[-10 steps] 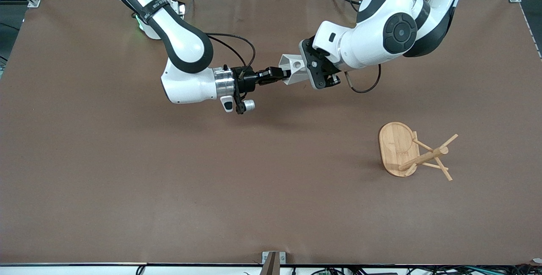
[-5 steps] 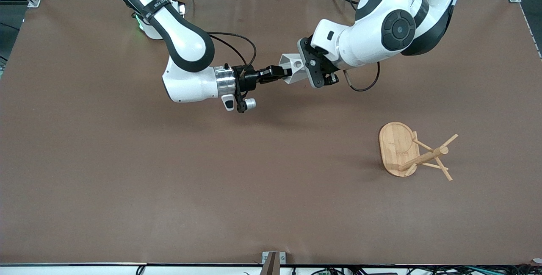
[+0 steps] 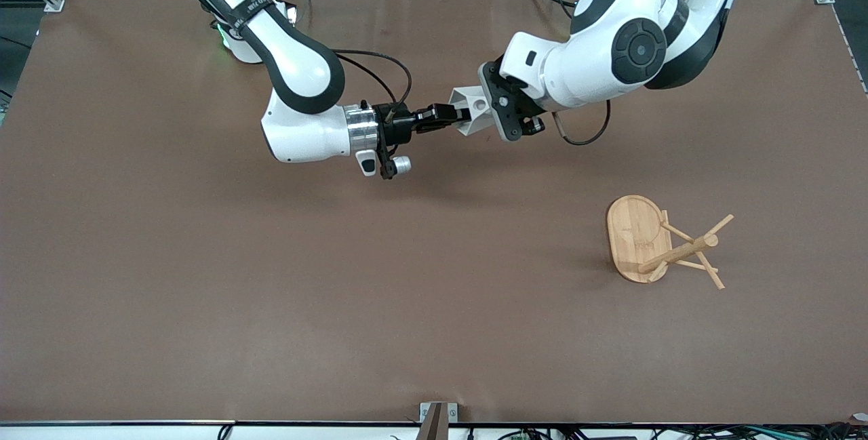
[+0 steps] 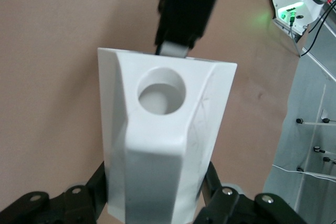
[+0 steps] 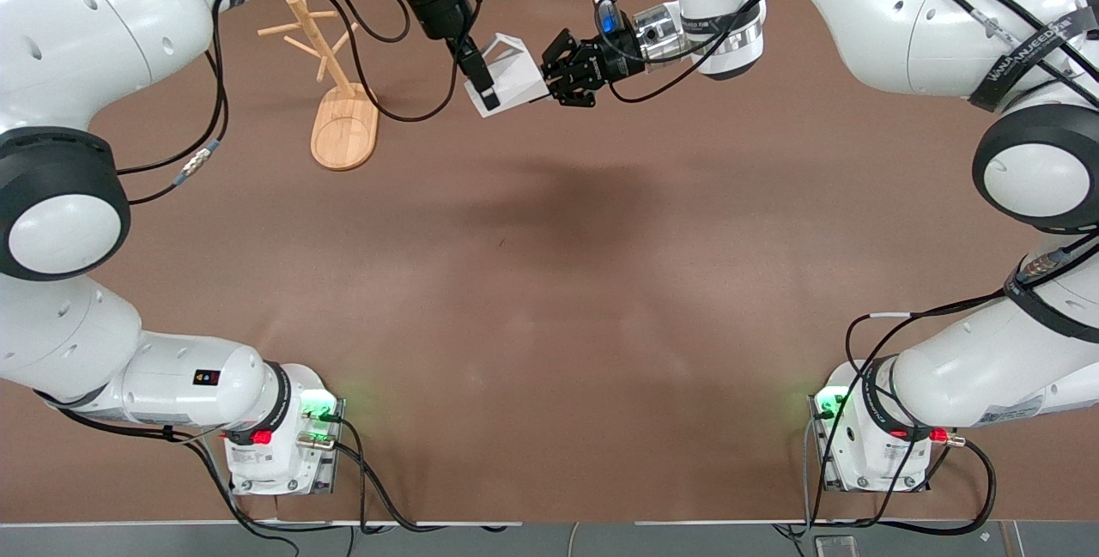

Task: Hang cup on rack
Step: 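Open the right gripper and withdraw it while the left gripper holds the cup, then carry the cup with the left gripper onto a rack peg, then open the left gripper, releasing the cup on the peg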

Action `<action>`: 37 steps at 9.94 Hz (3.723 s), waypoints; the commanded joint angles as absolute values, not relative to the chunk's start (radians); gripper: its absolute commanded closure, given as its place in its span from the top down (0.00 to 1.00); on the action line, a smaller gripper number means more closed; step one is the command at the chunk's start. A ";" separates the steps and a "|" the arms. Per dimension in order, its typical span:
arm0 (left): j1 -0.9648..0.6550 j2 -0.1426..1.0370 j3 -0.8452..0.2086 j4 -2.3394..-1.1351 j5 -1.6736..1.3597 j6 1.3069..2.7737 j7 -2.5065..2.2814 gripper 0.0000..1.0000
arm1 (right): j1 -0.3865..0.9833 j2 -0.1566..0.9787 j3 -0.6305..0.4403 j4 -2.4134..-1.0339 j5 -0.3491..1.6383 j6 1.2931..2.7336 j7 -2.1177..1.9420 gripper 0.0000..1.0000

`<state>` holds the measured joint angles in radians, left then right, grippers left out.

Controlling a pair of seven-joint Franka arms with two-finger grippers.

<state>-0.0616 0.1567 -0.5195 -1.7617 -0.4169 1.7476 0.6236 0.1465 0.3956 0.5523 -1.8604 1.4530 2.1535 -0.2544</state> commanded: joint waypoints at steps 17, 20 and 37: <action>-0.014 0.271 -0.172 -1.861 -0.209 2.068 0.298 0.04 | -0.069 0.078 0.031 -1.498 0.012 1.568 0.155 1.00; 0.008 0.264 -0.169 -1.855 -0.210 2.069 0.305 0.04 | -0.058 0.066 -0.033 -1.393 0.011 1.372 0.081 1.00; 0.051 0.187 -0.031 -1.890 -0.224 1.934 0.423 0.99 | -0.057 0.015 -0.064 -1.437 0.023 1.445 0.074 1.00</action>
